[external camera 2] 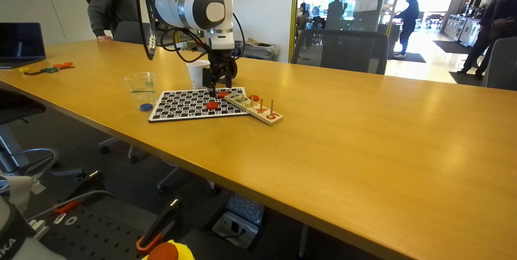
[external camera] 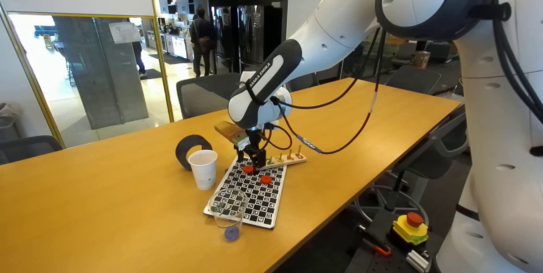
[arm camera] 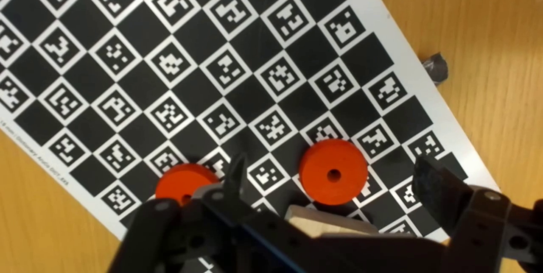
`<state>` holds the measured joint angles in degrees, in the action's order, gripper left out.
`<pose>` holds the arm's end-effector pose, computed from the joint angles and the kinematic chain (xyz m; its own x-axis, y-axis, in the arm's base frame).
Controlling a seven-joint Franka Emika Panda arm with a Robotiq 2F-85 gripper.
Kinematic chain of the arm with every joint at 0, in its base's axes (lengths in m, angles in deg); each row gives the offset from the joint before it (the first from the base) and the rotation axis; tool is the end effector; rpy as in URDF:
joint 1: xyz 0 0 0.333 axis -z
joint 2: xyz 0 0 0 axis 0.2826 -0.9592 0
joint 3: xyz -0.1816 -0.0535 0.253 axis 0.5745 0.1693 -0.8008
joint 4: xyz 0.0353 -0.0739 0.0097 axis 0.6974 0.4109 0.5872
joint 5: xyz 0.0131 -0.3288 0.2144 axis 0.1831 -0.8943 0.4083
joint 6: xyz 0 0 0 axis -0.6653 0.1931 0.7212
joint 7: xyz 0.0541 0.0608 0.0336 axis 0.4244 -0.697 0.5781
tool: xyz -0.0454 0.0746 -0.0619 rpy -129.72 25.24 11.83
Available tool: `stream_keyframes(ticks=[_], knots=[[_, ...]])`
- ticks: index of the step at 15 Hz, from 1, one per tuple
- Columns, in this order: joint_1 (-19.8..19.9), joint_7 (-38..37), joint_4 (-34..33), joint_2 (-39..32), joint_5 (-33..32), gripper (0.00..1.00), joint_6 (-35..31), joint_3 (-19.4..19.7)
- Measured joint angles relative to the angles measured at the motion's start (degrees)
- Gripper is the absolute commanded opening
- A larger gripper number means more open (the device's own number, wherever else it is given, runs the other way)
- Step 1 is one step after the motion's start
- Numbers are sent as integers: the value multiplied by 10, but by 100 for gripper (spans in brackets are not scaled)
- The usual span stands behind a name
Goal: Put the orange circles into the white cup and the blue circles into the transparent cup.
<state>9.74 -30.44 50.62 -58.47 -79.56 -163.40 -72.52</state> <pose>0.5945 0.0061 0.2513 -0.0899 -0.9946 -0.0523 -0.9947 0.0923 -0.0462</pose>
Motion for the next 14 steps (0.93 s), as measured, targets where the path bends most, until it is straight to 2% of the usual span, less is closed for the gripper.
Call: stream_keyframes(ticks=[7,8,14], knots=[[0,0,0,-1,-4,20,0,1],[0,0,0,-1,-5,17,0,1],[0,22,-5,2,-16,17,0,-3]])
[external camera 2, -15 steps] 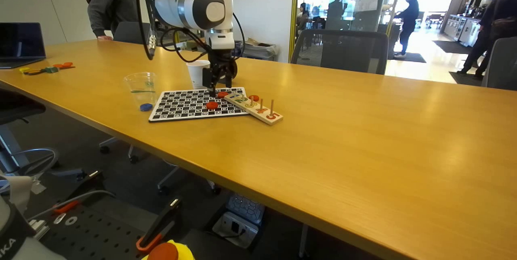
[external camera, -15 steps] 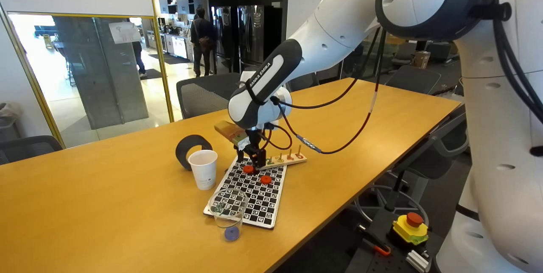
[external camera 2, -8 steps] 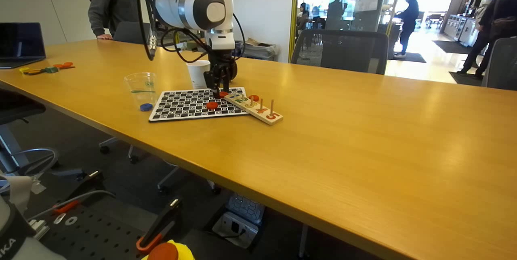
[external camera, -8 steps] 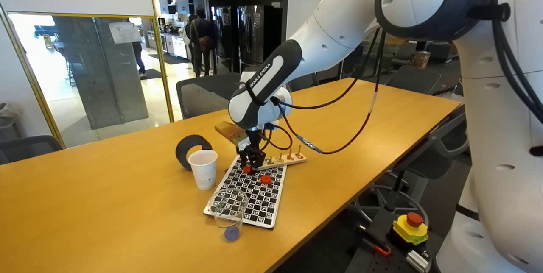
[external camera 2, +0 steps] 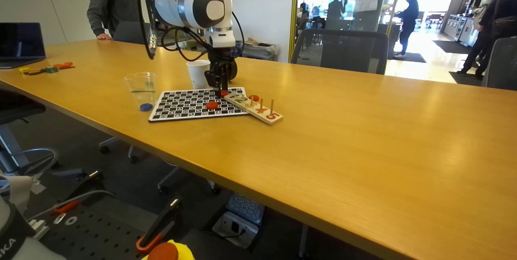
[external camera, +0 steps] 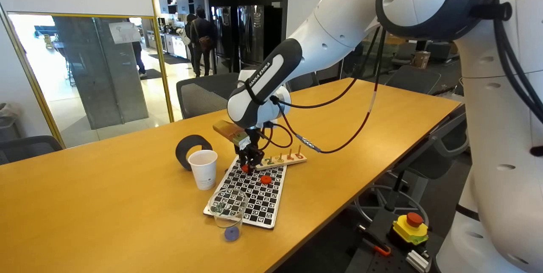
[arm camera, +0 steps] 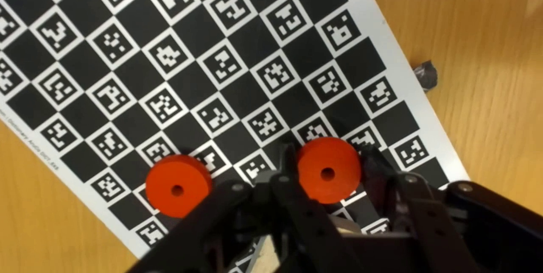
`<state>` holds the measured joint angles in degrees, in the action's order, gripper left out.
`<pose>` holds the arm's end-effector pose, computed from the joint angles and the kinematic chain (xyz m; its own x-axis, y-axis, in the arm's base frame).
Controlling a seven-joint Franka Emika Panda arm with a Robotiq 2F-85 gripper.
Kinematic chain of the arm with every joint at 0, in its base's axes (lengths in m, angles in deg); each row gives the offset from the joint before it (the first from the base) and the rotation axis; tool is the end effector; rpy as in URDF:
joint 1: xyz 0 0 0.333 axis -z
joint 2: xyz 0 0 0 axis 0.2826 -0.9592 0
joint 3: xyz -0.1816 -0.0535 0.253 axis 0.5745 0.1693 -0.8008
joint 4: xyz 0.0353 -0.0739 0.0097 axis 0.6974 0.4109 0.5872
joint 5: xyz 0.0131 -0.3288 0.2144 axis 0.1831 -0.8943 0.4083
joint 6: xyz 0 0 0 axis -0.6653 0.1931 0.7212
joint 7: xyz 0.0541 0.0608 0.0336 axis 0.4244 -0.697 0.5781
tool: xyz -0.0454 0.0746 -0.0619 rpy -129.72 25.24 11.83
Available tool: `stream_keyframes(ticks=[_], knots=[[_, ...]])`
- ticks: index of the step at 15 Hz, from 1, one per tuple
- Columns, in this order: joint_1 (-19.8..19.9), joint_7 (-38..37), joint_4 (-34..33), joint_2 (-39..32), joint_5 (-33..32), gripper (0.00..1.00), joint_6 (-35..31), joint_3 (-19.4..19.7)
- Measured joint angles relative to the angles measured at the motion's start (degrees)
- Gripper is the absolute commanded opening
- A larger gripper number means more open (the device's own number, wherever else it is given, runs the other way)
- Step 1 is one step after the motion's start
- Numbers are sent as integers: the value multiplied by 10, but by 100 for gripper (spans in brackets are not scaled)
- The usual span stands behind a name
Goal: Put the orange circles into the white cup and the blue circles into the transparent cup.
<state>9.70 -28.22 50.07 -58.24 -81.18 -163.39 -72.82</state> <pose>0.5980 0.0099 0.2574 -0.0232 -0.9991 -0.0353 -0.9978 0.0253 -0.0615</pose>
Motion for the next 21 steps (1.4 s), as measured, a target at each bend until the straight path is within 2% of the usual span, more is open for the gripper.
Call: stream_keyframes(ticks=[6,9,12,16,21], knots=[[-14,55,-3,68,-100,17,14,-9],[-15,110,-9,102,-111,17,22,-35],[-15,183,-24,107,-97,17,22,-68],[-15,312,-45,90,-30,17,22,-104],[-12,421,-80,51,25,17,43,-109]])
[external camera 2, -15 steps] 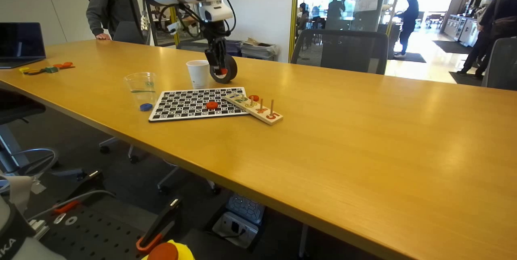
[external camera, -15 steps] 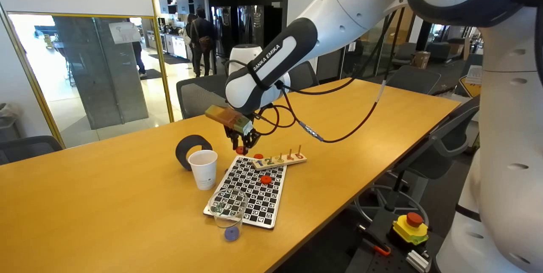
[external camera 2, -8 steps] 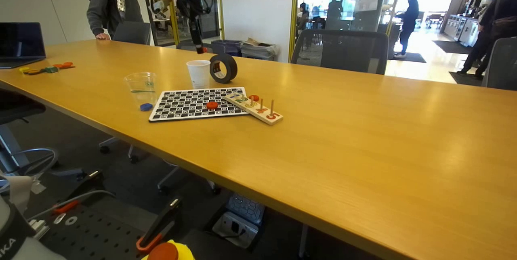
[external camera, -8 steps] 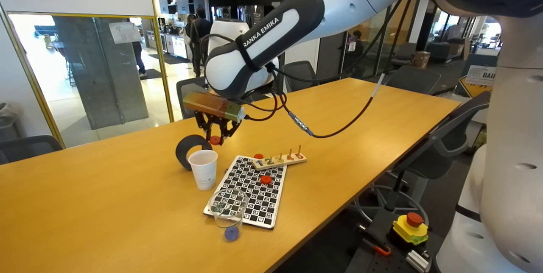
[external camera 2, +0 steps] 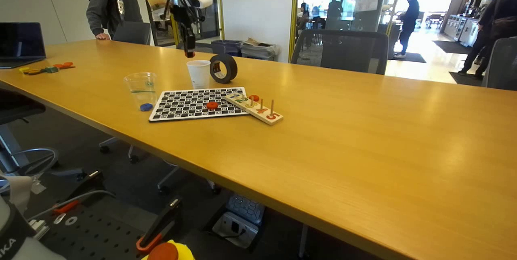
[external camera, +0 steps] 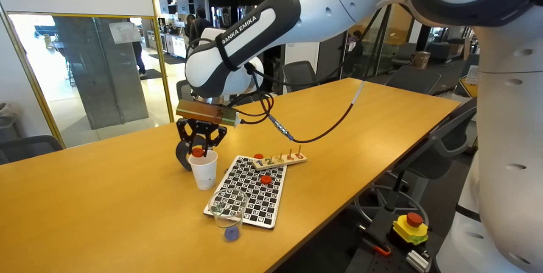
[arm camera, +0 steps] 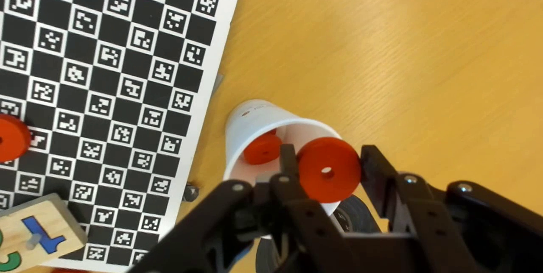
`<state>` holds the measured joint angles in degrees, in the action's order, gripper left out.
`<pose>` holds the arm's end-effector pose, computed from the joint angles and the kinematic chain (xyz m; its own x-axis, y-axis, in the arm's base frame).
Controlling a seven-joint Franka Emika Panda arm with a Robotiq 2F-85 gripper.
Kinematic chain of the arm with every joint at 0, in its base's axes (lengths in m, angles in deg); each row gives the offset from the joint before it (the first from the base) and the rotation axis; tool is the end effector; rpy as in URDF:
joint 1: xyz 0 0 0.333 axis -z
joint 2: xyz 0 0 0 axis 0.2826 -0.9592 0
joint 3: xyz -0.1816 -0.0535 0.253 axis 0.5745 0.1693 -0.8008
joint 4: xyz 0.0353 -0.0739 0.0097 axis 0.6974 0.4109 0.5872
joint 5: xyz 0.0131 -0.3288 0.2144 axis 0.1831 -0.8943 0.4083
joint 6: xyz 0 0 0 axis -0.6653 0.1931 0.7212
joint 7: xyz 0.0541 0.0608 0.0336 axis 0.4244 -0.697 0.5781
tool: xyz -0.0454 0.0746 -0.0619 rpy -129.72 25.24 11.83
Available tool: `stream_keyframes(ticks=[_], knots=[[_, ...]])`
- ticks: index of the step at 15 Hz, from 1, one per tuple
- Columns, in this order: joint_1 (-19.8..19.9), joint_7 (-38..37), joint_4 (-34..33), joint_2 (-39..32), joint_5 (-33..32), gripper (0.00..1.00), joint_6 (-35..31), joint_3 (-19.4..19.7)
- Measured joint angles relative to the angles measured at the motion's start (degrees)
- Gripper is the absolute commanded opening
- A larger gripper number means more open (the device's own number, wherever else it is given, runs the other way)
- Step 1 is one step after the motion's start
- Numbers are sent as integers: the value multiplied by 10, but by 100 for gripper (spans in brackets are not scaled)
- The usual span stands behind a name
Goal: Put the orange circles into the white cup and the blue circles into the transparent cup.
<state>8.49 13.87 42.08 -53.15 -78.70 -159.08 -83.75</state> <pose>0.6185 0.1407 0.3653 0.7739 -0.6325 0.0321 -0.6066 -0.7549 -0.2492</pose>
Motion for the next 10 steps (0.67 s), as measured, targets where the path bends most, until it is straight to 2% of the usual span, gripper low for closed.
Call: stream_keyframes(ticks=[7,8,9,10], knots=[[2,15,-59,-49,0,17,48,20],[2,15,-66,-54,-1,66,51,23],[1,14,-72,-58,-3,67,55,26],[1,14,-78,-62,-6,74,58,28]])
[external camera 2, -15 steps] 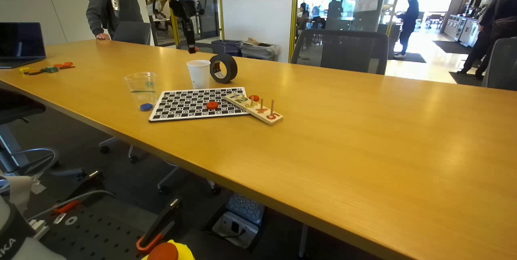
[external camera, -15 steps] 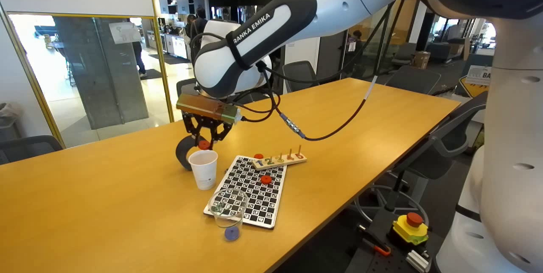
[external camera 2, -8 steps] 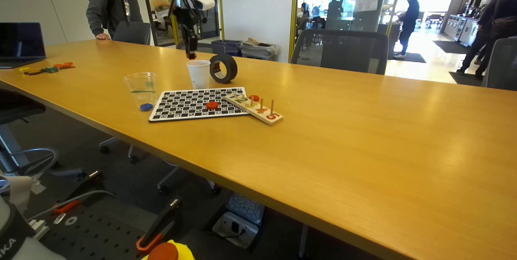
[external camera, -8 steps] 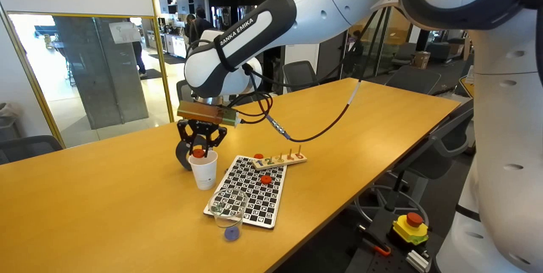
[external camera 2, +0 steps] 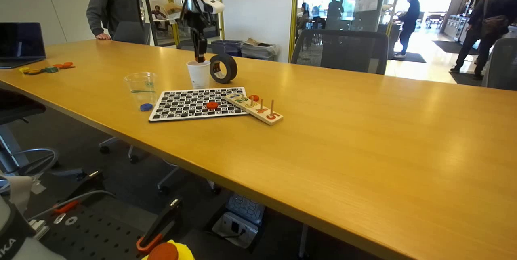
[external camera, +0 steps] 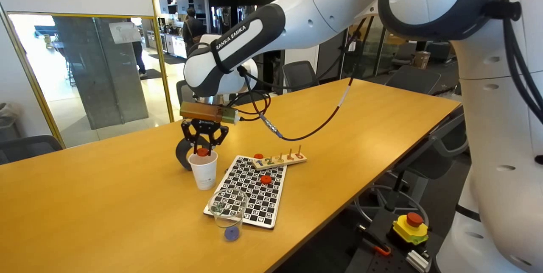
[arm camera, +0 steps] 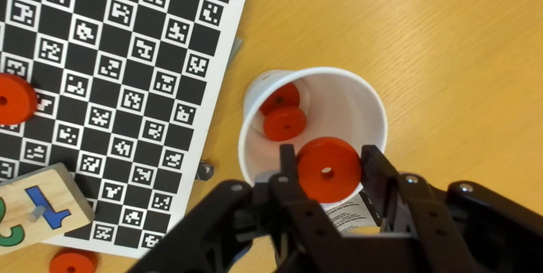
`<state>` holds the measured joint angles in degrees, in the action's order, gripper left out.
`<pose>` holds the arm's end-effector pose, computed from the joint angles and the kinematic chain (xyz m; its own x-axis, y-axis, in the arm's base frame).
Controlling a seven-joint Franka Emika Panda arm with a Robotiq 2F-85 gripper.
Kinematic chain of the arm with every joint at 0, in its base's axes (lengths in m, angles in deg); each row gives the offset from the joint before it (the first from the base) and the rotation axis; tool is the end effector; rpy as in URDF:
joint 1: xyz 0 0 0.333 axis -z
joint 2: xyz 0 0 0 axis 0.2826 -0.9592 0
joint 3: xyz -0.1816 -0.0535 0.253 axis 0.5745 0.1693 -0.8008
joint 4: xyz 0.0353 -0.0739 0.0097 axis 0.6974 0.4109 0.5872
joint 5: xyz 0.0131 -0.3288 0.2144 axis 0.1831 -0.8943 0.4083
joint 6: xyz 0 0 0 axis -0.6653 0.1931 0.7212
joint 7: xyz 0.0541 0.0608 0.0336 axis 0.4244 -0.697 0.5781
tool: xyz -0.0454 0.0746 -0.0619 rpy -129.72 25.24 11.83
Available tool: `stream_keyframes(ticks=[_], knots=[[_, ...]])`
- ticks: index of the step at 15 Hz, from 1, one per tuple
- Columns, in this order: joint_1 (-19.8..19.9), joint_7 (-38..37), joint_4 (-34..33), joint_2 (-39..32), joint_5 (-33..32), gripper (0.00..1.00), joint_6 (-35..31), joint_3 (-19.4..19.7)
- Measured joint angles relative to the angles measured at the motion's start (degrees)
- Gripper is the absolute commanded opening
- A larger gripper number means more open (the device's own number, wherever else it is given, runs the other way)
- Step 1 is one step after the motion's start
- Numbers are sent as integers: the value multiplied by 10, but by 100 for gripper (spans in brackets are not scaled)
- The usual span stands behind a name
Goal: Put the orange circles into the white cup and the blue circles into the transparent cup.
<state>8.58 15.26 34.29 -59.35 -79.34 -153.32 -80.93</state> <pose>0.6511 0.1167 0.3475 0.7710 -0.6368 -0.0005 -0.6255 -0.7571 -0.1884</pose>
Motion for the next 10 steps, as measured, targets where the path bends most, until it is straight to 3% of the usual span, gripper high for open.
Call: stream_keyframes(ticks=[3,4,10], knots=[[-1,3,-9,-4,-23,97,18,6],[-2,4,-11,-2,-40,100,29,10],[-1,6,8,39,-119,100,65,43]])
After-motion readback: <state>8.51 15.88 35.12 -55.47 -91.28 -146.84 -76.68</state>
